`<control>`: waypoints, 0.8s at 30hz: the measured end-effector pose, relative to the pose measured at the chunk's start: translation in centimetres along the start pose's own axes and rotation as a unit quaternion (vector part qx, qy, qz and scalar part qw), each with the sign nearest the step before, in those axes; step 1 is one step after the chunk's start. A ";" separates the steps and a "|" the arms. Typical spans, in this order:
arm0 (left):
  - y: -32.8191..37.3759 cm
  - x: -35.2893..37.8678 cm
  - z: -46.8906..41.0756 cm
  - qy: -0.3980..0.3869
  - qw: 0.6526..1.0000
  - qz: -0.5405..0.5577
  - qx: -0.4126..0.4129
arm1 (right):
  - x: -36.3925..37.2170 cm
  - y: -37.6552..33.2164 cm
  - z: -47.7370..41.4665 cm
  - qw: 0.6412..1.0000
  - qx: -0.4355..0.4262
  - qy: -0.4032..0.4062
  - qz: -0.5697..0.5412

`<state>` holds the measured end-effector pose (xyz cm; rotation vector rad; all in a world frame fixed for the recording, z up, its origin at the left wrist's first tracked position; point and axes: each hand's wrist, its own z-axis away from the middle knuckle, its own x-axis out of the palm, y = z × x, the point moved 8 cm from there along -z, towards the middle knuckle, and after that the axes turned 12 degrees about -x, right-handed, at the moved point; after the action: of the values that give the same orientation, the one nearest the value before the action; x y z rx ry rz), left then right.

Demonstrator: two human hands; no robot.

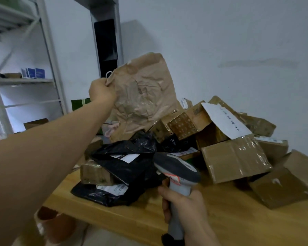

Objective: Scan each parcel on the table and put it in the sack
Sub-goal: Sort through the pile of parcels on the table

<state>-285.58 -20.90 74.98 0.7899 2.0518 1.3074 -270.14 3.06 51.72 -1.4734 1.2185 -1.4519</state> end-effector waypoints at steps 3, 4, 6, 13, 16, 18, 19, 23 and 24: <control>0.5 -3.6 2.1 0.003 1.000 -0.012 0.019 | 0.8 -1.1 2.6 1.000 -0.013 -0.020 0.001; 0.6 -4.7 3.1 0.002 1.000 -0.011 0.027 | 0.8 -1.4 3.5 1.000 -0.017 -0.024 0.000; 0.2 -6.7 6.4 -0.008 0.998 0.019 0.053 | 0.1 -1.8 5.5 1.000 -0.027 -0.006 -0.015; -10.0 -2.9 27.8 -0.235 0.941 0.008 0.245 | -7.1 -0.8 11.5 0.988 -0.050 0.143 -0.034; -18.0 0.4 32.6 -0.336 0.909 -0.100 0.227 | -9.9 -0.1 13.6 0.982 -0.040 0.183 -0.018; -20.5 1.1 34.7 -0.355 0.906 -0.117 0.198 | -11.5 0.5 14.4 0.979 -0.029 0.204 -0.008; -21.0 0.9 35.1 -0.353 0.917 -0.104 0.157 | -12.0 0.9 14.6 0.978 -0.020 0.210 -0.007; -21.9 0.3 35.2 -0.310 0.947 0.009 -0.079 | -12.6 2.1 14.6 0.980 0.004 0.197 0.005; -21.8 -0.2 34.8 -0.255 0.959 0.026 -0.120 | -12.5 2.2 14.5 0.982 0.009 0.190 0.009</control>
<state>-263.75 -8.29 42.56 0.9541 1.4476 1.1961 -255.12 12.57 44.38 -1.2018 1.4332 -1.7813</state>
